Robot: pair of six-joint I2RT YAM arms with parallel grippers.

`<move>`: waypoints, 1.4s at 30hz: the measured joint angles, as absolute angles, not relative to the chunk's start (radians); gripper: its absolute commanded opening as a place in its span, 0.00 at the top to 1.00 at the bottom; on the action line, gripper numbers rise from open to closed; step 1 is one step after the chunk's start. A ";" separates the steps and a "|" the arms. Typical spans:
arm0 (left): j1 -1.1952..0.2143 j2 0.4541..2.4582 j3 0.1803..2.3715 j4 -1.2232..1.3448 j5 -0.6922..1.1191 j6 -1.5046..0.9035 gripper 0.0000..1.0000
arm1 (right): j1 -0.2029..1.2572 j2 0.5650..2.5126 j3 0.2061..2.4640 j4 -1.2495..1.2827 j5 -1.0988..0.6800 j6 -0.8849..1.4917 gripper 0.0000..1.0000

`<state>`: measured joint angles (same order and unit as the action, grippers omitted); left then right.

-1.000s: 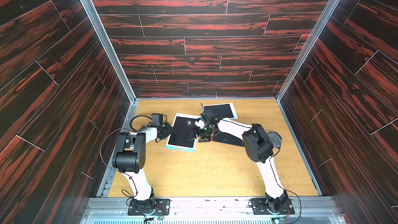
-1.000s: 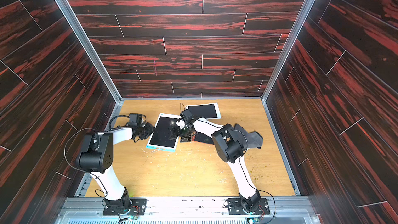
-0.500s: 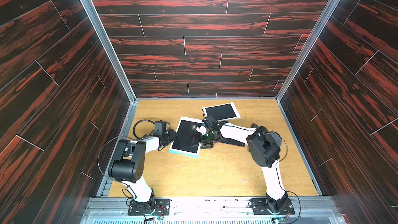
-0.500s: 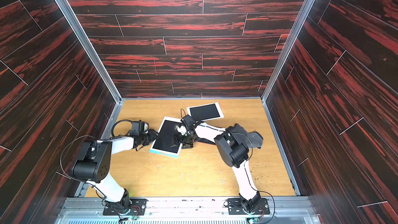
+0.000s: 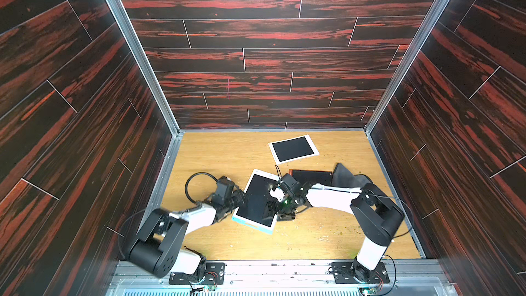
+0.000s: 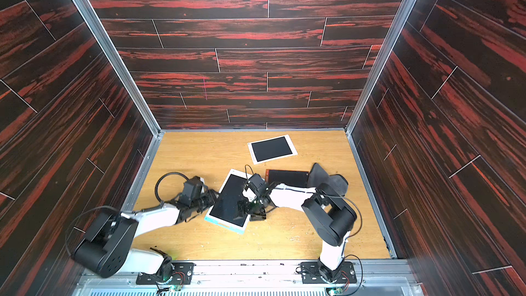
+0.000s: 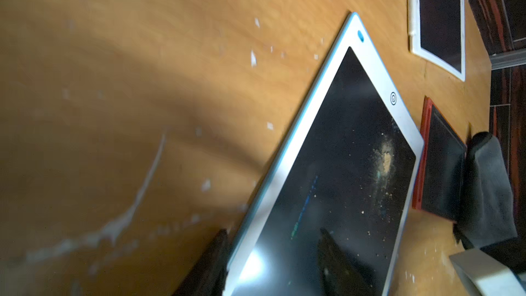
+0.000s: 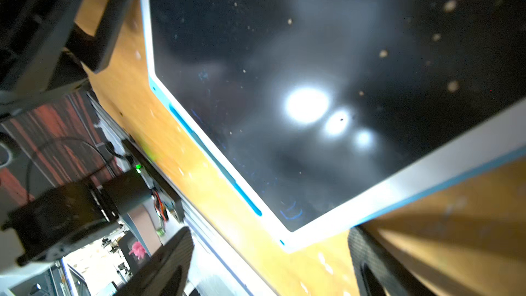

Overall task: Wipe the drawing tablet
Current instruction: Move the drawing tablet to the center of the board.

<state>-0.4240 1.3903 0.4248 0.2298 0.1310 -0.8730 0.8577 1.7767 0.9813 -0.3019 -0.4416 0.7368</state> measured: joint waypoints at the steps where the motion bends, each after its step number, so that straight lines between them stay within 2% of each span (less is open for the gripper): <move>1: -0.446 1.364 0.403 0.230 0.108 -0.887 0.49 | 0.868 1.766 0.970 -0.300 -0.437 0.746 0.13; 9: -0.544 1.190 0.303 0.144 -0.023 -0.944 0.49 | 1.016 1.749 0.961 -0.308 -0.388 0.812 0.12; 17: -0.621 1.194 0.295 0.179 -0.033 -0.959 0.49 | 1.223 1.792 1.000 -0.289 -0.408 0.874 0.11; 23: -0.654 1.321 0.352 0.282 -0.007 -0.959 0.49 | 1.227 1.794 0.991 -0.261 -0.416 0.928 0.11; 31: -0.665 1.508 0.493 0.346 0.115 -0.950 0.49 | 1.219 1.787 0.990 -0.251 -0.370 0.983 0.10; 38: -0.677 1.722 0.684 0.398 0.238 -0.934 0.49 | 1.177 1.788 1.005 -0.263 -0.327 0.954 0.10; 42: -0.667 1.768 0.749 0.381 0.273 -0.913 0.48 | 1.146 1.784 1.017 -0.300 -0.313 0.935 0.10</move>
<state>-0.6674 1.7679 0.7486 0.3809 0.2729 -0.9131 1.1458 1.7840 1.0172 -0.2996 -0.3126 0.9352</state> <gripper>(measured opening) 0.514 0.898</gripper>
